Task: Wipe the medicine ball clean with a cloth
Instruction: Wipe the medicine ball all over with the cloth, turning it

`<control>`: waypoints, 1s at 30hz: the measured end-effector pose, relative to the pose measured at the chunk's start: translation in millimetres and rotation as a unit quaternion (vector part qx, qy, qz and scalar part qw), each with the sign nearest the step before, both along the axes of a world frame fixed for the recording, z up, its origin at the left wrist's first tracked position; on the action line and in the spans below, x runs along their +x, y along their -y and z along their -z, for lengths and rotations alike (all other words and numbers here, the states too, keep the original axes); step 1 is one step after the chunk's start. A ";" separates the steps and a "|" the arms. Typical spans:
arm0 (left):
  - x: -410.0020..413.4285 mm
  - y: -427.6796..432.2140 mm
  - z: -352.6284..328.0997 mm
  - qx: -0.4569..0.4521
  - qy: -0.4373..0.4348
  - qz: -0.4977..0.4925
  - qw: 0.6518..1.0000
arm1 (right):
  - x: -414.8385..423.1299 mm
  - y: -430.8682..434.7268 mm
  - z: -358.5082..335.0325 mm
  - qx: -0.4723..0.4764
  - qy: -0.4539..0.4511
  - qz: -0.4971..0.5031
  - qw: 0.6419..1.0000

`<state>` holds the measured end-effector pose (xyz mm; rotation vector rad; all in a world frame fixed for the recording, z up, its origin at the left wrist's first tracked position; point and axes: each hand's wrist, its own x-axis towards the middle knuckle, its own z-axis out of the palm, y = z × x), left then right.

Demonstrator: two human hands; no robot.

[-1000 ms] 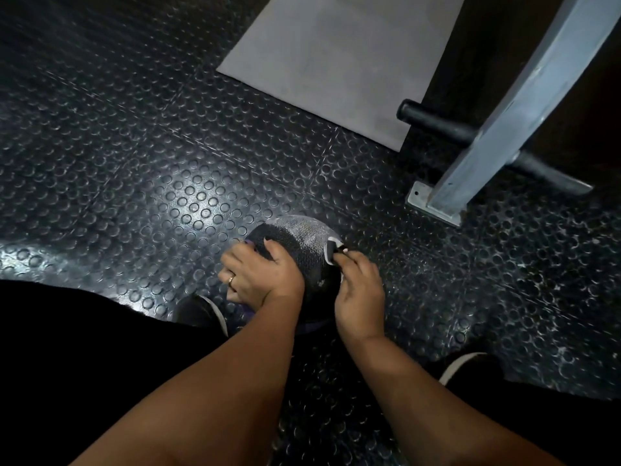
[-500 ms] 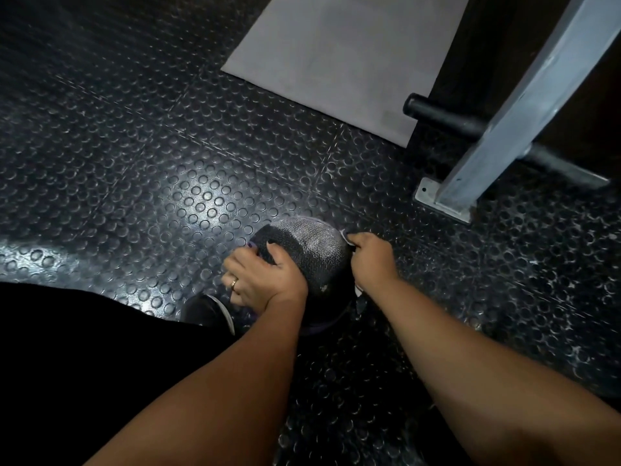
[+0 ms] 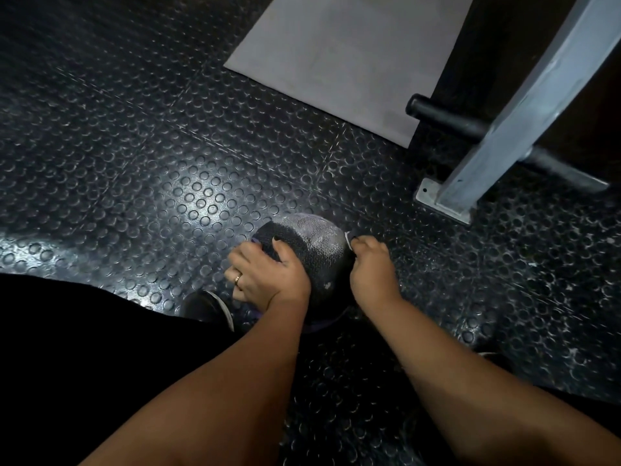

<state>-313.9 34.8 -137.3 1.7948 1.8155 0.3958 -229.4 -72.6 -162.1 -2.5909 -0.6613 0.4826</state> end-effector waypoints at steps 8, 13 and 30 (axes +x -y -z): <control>4.9 -3.3 -2.0 0.010 0.005 -0.022 1.000 | 34.5 -11.2 6.9 -0.015 -0.111 0.008 0.994; 7.5 -1.1 -5.8 -0.006 -0.008 -0.023 1.000 | -18.5 -2.2 -33.5 0.030 -0.032 -0.015 0.999; 9.2 2.2 -7.2 -0.003 -0.012 0.005 1.000 | 30.7 -27.9 -16.8 -0.133 -0.034 -0.054 0.989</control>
